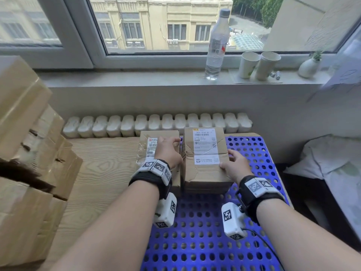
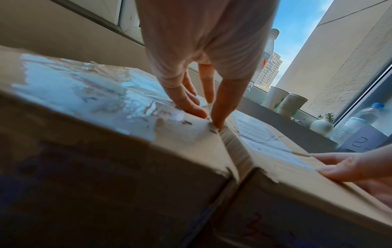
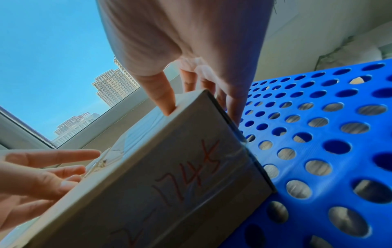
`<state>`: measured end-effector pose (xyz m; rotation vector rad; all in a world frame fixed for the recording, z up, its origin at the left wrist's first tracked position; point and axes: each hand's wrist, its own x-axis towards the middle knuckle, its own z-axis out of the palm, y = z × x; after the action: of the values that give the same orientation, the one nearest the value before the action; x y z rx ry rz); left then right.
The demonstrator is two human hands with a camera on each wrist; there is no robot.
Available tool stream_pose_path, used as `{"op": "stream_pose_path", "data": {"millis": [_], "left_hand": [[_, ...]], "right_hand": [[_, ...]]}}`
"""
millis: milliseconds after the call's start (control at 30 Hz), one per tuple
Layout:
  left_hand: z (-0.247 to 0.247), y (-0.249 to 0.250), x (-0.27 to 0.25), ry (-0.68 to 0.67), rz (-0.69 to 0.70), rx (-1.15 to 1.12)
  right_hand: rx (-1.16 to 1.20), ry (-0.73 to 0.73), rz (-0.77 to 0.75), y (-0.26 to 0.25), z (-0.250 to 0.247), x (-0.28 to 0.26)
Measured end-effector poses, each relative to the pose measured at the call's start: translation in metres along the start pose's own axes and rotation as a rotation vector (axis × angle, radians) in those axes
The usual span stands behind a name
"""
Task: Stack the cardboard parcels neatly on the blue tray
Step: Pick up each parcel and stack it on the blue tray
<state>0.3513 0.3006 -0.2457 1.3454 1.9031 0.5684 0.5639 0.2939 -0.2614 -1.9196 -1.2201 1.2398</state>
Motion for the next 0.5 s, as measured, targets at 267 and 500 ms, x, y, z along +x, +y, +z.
{"op": "stream_pose_path", "data": {"millis": [267, 500], "left_hand": [[0.001, 0.0, 0.0, -0.003, -0.003, 0.006], [-0.003, -0.003, -0.006, 0.111, -0.007, 0.184]], "right_hand": [[-0.514, 0.042, -0.22, -0.027, 0.018, -0.004], [-0.835, -0.027, -0.156, -0.036, 0.045, -0.013]]}}
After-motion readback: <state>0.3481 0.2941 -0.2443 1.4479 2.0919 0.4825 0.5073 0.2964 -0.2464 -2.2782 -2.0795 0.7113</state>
